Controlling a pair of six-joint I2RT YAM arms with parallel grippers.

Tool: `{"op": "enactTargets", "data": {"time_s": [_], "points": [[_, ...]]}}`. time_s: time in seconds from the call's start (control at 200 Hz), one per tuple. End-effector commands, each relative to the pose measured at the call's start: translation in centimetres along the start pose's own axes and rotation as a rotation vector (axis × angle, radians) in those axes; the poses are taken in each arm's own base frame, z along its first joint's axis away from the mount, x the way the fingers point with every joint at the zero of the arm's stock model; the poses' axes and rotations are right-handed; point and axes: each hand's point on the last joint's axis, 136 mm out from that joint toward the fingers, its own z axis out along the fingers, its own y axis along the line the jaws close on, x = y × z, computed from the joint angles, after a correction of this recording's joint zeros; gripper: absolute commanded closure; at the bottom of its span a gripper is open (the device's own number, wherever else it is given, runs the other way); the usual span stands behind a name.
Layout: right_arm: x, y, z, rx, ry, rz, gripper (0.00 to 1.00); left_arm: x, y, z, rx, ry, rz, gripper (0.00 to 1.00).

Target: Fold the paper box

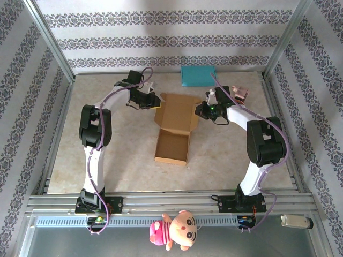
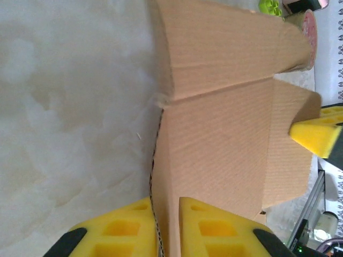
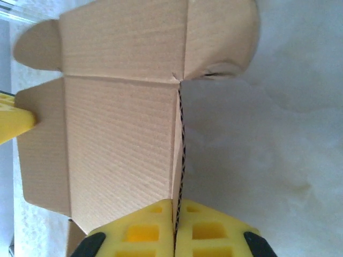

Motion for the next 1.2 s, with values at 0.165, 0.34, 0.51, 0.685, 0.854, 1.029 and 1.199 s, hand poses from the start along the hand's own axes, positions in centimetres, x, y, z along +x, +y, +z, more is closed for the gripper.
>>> {"op": "enactTargets", "data": {"time_s": [0.165, 0.34, 0.51, 0.685, 0.854, 1.029, 1.199], "points": [[-2.5, 4.9, -2.8, -0.033, -0.125, -0.18, 0.98, 0.4, -1.6, -0.6, 0.021, 0.012, 0.054, 0.73], [-3.0, 4.9, -3.4, 0.007, -0.168, -0.228, 0.9, 0.2, -2.0, -1.5, -0.003, -0.046, 0.126, 1.0], [-4.8, 6.0, -6.9, 0.067, -0.255, -0.355, 0.4, -1.4, -4.3, -4.0, 0.034, -0.245, 0.388, 1.0], [-7.7, 9.7, -13.3, 0.144, -0.467, -0.708, 0.02, -2.0, -5.5, -5.4, 0.014, -0.438, 0.699, 1.0], [-2.5, 15.8, -13.3, -0.027, -0.345, -1.284, 0.02, -1.5, -6.8, -5.9, 0.044, -0.567, 0.877, 1.0], [-3.5, 16.3, -10.8, 0.014, -0.213, -1.336, 0.02, -0.3, -7.9, -6.2, 0.101, -0.609, 0.967, 1.0], [-3.7, 16.1, -7.2, 0.065, -0.042, -1.412, 0.1, 0.3, -8.2, -6.6, 0.094, -0.632, 1.009, 1.0]]}}
